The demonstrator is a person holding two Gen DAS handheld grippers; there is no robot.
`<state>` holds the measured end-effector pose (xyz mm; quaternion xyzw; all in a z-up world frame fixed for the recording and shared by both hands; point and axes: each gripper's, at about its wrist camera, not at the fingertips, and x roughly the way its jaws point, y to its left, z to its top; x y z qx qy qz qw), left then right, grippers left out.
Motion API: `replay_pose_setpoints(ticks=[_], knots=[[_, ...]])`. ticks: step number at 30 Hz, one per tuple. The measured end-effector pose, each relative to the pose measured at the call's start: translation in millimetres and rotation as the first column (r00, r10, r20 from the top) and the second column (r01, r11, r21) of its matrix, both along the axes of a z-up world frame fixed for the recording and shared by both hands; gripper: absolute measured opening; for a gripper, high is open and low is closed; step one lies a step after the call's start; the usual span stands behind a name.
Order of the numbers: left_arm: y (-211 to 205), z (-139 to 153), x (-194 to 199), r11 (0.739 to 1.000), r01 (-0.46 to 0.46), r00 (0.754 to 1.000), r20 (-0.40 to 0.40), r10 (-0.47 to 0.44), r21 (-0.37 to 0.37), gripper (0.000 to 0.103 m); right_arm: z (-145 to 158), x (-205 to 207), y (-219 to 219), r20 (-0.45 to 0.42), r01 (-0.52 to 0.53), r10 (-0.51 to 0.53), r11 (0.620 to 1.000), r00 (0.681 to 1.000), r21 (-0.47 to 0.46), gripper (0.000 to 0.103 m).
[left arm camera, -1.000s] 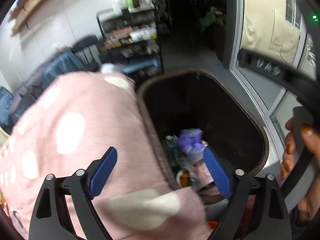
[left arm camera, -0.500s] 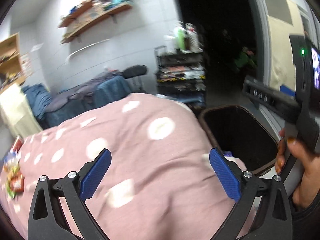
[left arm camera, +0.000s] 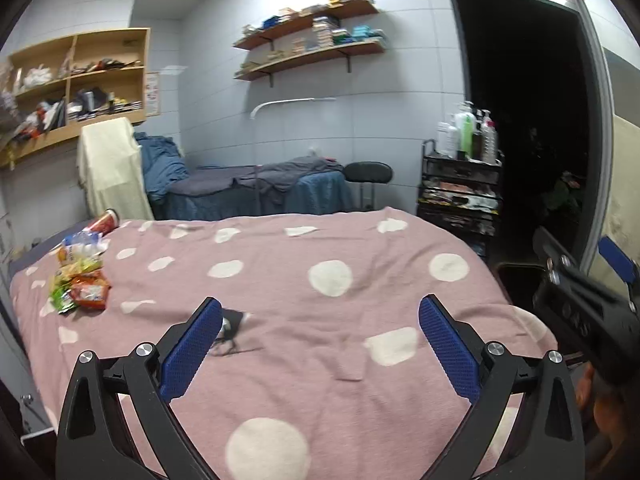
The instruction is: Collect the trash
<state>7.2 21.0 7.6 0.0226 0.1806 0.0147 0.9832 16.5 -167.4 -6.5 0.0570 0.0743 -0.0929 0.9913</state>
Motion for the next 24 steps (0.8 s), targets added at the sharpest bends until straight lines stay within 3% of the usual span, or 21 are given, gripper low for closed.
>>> replay_pose_setpoints(ticks=[7,24], knots=[[37.2,-6.2,-6.5,0.995,-0.075,0.997,-0.014,0.075,-0.069,0.098,-6.4,-31.5,52.1,0.030,-0.079,0.082,0.993,0.996,-0.093,0.097],[38.7,-11.3,-10.1,0.994,-0.069,0.998,-0.018,0.068,-0.084,0.098,-6.3,-39.0,53.1,0.014,-0.080,0.080,0.997,0.997,-0.001,0.098]])
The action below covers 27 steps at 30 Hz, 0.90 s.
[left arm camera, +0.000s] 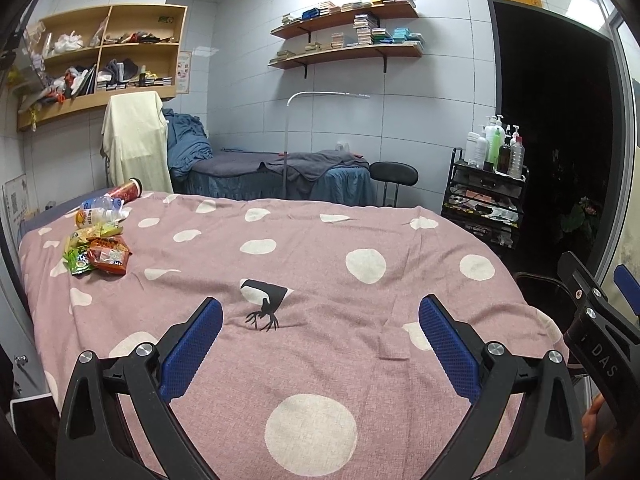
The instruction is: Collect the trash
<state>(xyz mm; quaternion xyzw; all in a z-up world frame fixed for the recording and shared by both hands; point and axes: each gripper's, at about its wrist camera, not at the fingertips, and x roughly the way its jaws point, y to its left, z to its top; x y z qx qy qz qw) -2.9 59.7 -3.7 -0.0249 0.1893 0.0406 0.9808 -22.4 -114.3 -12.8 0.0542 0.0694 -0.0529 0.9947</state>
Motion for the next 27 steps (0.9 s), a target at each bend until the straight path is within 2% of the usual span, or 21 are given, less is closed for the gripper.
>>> replay_pose_setpoints(ticks=[27], knots=[[-1.8,-0.1,5.0,1.000,0.007,1.000,-0.002,-0.007,-0.006,0.098,0.4,10.3,-13.5,-0.012,0.006,-0.005,1.000,1.000,0.024,0.098]])
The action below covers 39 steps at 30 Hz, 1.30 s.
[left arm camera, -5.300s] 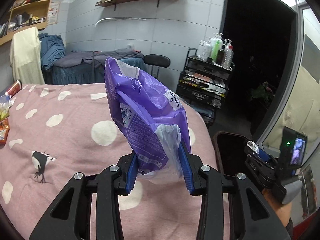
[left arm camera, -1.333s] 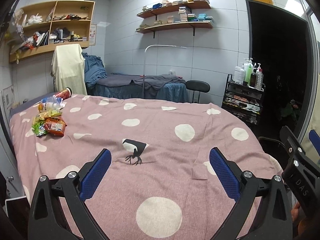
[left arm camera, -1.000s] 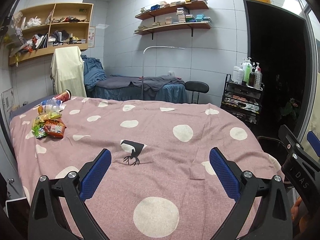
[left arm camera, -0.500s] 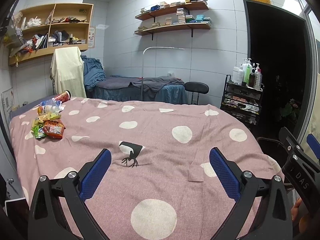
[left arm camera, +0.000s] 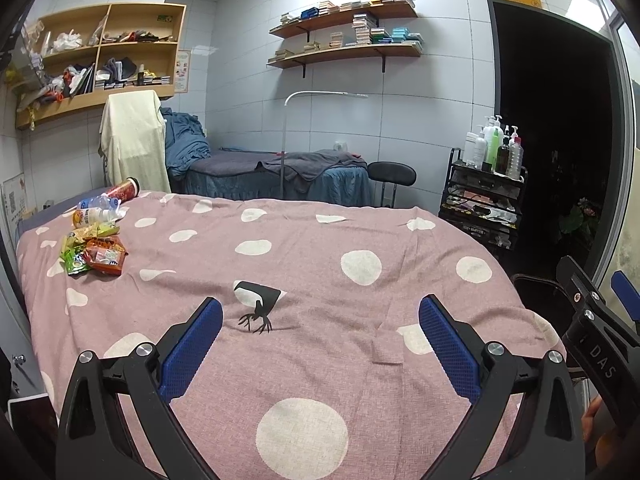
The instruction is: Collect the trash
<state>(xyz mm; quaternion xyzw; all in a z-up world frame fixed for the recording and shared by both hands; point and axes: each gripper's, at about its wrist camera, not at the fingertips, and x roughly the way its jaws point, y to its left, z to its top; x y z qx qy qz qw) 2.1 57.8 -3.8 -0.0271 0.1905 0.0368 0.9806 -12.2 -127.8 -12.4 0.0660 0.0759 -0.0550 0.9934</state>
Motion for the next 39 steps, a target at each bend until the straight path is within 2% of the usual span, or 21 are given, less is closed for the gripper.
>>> replay_pose_setpoints(ticks=[39], knots=[[-3.6,1.0,1.3,1.000,0.022,0.999,-0.025,-0.022,0.010,0.098,-3.4,0.9,-0.2,-0.008,0.001,-0.001,1.000,1.000,-0.002,0.098]])
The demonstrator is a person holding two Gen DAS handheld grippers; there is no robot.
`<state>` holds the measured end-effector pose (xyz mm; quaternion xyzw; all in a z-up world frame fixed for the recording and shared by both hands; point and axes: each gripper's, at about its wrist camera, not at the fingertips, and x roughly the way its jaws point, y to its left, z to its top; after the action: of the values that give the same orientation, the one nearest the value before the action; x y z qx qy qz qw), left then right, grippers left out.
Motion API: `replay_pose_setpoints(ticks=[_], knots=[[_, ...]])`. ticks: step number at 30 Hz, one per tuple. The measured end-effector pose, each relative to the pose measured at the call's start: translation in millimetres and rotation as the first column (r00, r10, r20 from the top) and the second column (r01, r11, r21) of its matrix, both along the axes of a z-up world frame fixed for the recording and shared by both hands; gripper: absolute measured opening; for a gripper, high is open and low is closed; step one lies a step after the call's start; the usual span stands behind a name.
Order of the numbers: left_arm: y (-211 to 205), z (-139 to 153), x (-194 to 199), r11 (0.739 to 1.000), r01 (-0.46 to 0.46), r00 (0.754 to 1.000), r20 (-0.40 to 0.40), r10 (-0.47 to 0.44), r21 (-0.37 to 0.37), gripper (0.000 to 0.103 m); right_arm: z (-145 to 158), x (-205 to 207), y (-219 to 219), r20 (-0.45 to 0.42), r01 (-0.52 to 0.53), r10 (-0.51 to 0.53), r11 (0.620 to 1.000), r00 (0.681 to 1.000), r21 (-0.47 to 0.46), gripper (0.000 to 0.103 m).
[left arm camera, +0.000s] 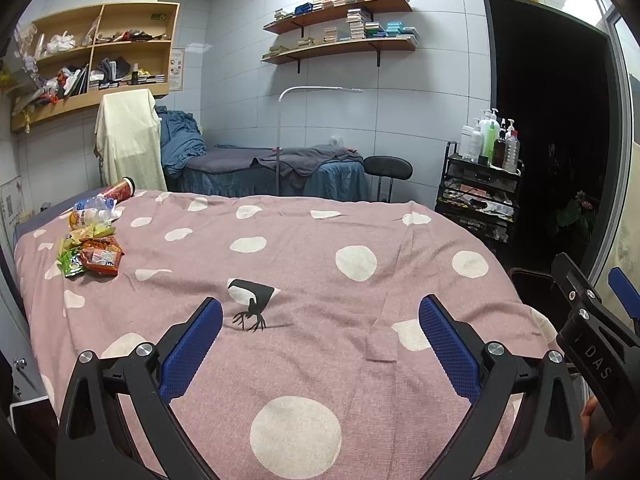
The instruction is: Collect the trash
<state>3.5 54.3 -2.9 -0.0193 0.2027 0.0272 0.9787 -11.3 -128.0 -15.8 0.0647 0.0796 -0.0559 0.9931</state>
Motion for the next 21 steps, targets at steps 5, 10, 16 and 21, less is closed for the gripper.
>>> replay_pose_setpoints(ticks=[5,10,16,21], knots=[[-4.7,-1.1,1.0,1.000,0.008,1.000,-0.020,-0.008,0.019,0.098,-1.1,0.2,0.1,-0.004,0.000,0.000,1.000,1.000,0.002,0.098],[-7.9,-2.4,0.8,0.999,0.006,1.000,-0.027,-0.005,0.032,0.098,-1.1,0.0,0.3,-0.005,0.000,0.000,1.000,1.000,0.004,0.098],[-9.2,-3.7,1.9,1.000,0.005,0.999,-0.035,-0.004,0.020,0.098,-0.5,0.3,-0.1,-0.007,-0.001,0.001,1.000,1.000,0.005,0.098],[-10.6,-3.6,2.3,1.000,0.011,0.999,-0.034,-0.010,0.022,0.098,-0.8,0.5,0.2,-0.006,0.002,-0.002,1.000,1.000,0.005,0.098]])
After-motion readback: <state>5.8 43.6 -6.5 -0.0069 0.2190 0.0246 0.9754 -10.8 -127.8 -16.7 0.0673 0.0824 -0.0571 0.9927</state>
